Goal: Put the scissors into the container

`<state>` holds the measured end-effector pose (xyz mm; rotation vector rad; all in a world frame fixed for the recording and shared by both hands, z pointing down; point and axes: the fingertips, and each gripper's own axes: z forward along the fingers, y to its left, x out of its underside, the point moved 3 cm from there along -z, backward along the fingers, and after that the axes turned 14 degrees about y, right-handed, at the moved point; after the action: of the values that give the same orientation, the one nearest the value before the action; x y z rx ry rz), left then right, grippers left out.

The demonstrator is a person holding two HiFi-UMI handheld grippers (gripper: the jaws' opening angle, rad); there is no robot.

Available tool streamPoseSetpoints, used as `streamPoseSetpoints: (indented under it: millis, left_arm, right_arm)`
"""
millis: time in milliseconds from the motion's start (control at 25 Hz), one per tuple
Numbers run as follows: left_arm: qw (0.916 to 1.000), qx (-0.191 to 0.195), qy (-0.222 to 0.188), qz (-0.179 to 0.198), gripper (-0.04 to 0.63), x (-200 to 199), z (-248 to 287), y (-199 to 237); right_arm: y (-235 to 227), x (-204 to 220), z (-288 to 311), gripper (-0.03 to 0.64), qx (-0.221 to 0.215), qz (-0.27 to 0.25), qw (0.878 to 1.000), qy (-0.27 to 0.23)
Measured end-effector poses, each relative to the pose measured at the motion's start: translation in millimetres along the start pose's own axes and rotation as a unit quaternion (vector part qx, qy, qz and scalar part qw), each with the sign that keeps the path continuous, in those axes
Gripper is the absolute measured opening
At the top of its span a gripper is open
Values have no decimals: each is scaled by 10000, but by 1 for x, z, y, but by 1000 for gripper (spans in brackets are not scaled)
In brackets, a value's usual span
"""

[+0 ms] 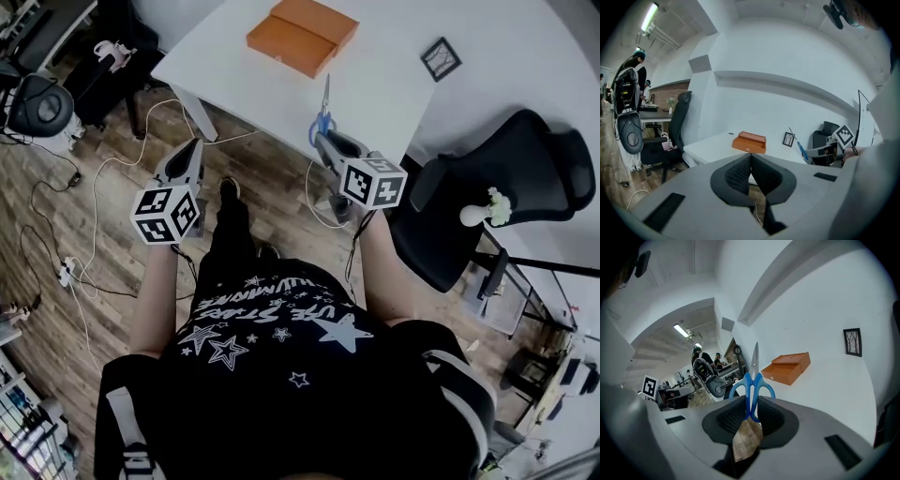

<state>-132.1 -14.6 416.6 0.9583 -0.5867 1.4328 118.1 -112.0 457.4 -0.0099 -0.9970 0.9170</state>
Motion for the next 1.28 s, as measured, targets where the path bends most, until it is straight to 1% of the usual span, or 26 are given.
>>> streamPoseSetpoints:
  millis: [160, 400, 520, 680, 920, 1120, 1280]
  left_arm:
    - [9998, 149, -60, -95, 18, -20, 29, 20]
    - [9992, 381, -18, -79, 18, -54, 82, 49]
    - [9985, 545, 63, -20, 18, -70, 114, 63]
    - [9975, 687, 153, 61, 18, -101, 156, 81]
    - [9955, 901, 214, 191, 18, -148, 210, 93]
    - [9934, 1066, 327, 283, 18, -171, 246, 106]
    - [9917, 1191, 342, 329, 18, -193, 274, 118]
  right_arm:
    - [-14, -25, 15, 97, 189, 11, 9998, -30]
    - [-38, -67, 49, 97, 425, 22, 9991, -44]
    - [-51, -84, 68, 97, 569, 31, 9984, -33]
    - [-71, -116, 93, 97, 696, 131, 9975, -46]
    - [-99, -160, 117, 97, 929, 111, 9956, 8]
    - [-115, -189, 143, 97, 1148, -106, 9932, 185]
    - [-129, -209, 167, 97, 1408, -348, 9883, 461]
